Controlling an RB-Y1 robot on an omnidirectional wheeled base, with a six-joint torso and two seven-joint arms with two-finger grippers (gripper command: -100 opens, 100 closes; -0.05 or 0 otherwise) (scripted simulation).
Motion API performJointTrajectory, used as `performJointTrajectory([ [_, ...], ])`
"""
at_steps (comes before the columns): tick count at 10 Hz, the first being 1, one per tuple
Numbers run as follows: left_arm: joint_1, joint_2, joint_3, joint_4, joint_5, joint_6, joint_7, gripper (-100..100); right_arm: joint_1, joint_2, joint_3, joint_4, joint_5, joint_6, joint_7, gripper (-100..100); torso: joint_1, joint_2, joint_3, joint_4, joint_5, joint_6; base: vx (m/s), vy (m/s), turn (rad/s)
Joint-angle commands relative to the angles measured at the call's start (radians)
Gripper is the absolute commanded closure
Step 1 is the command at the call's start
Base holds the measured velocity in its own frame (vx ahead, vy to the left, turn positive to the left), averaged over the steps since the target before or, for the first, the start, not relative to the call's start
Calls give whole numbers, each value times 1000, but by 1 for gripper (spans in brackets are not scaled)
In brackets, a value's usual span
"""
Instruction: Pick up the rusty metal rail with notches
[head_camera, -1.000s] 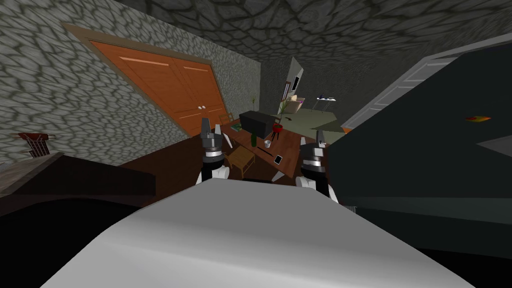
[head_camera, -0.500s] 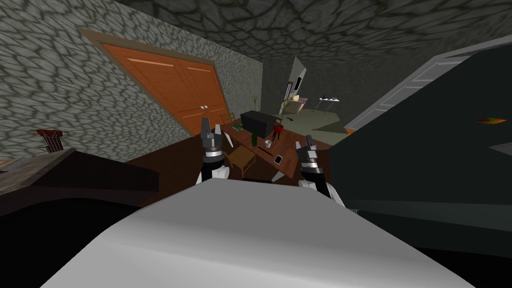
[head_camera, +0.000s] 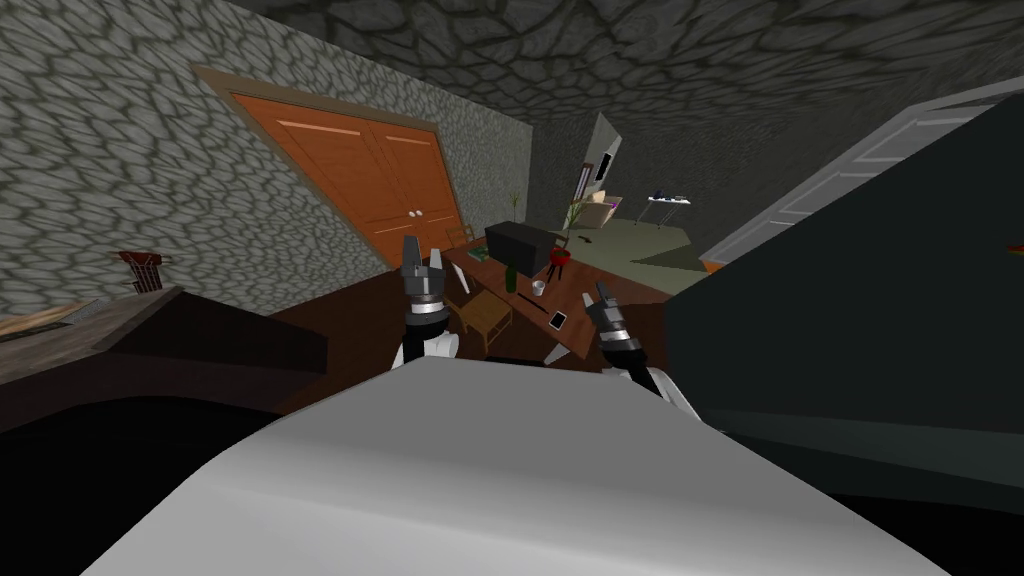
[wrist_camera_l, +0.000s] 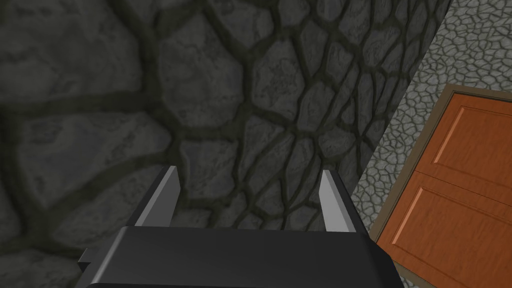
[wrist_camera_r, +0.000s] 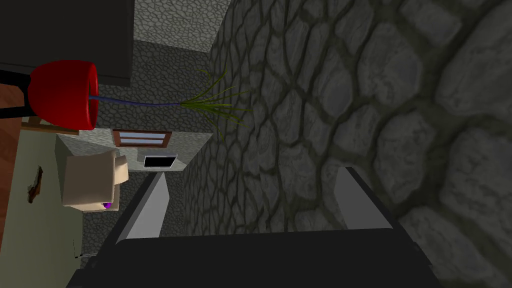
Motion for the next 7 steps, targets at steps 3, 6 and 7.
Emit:
performJointTrajectory([
  [3, 0, 0, 0, 0, 0, 0, 0, 0, 17, -104, 28, 54, 69, 27, -61, -100, 0, 0, 0, 0, 0, 0, -4, -14, 124],
  [6, 0, 0, 0, 0, 0, 0, 0, 0, 38, -194, 55, 101, 132, 46, -110, -100, 0, 0, 0, 0, 0, 0, -2, -16, 149],
  [7, 0, 0, 0, 0, 0, 0, 0, 0, 38, -212, 55, 101, 133, 46, -110, -100, 0, 0, 0, 0, 0, 0, -1, -16, 96],
])
